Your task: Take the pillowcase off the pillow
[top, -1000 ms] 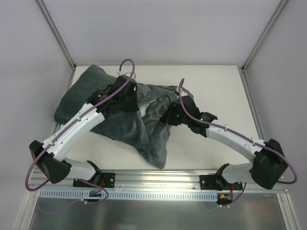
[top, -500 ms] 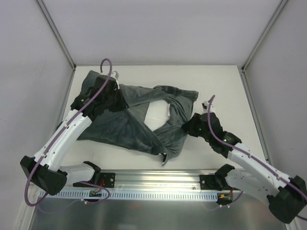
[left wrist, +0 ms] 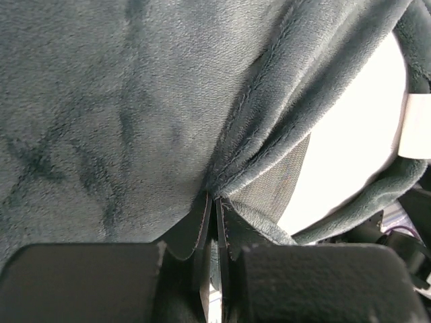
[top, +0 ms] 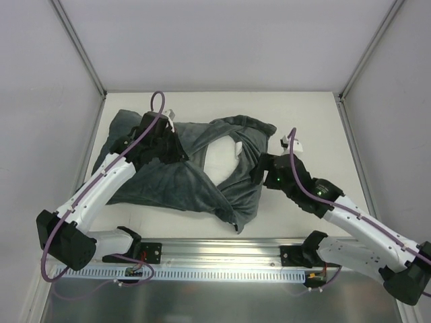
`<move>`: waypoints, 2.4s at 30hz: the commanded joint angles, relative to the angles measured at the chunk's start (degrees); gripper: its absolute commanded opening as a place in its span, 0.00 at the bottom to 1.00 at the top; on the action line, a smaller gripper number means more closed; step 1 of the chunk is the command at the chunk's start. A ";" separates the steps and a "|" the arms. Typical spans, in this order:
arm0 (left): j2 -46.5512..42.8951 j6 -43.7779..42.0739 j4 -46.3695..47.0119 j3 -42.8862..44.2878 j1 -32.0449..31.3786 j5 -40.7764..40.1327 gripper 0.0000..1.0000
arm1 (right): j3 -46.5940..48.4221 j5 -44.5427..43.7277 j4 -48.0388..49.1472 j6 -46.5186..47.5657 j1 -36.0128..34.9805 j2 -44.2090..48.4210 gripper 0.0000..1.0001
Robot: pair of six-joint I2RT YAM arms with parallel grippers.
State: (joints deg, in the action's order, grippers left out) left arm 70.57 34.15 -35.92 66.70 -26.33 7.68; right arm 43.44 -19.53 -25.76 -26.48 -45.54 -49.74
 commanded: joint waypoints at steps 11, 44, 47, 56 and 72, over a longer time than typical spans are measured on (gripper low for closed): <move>-2.45 1.89 2.96 -2.89 -1.01 3.04 0.00 | 24.67 -9.39 1.15 12.32 -4.57 -23.11 0.95; 1.74 -7.78 -3.97 6.68 6.02 -9.41 0.02 | -3.72 17.43 16.80 -2.00 10.75 -11.36 0.01; 5.02 -8.05 -8.28 11.08 5.94 -9.54 0.24 | -2.31 15.41 14.43 -1.21 10.21 -8.45 0.01; 0.80 -9.19 -16.00 22.33 -3.80 -26.57 0.80 | -0.38 16.81 12.31 -1.38 9.86 -3.62 0.01; 24.87 -4.45 -16.81 39.82 -32.21 -28.33 0.64 | -1.69 14.26 10.82 -2.08 9.15 -2.65 0.01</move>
State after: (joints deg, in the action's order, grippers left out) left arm 92.79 27.49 -50.89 103.63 -58.59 -19.92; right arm 40.84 -3.88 -12.64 -27.83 -35.94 -54.28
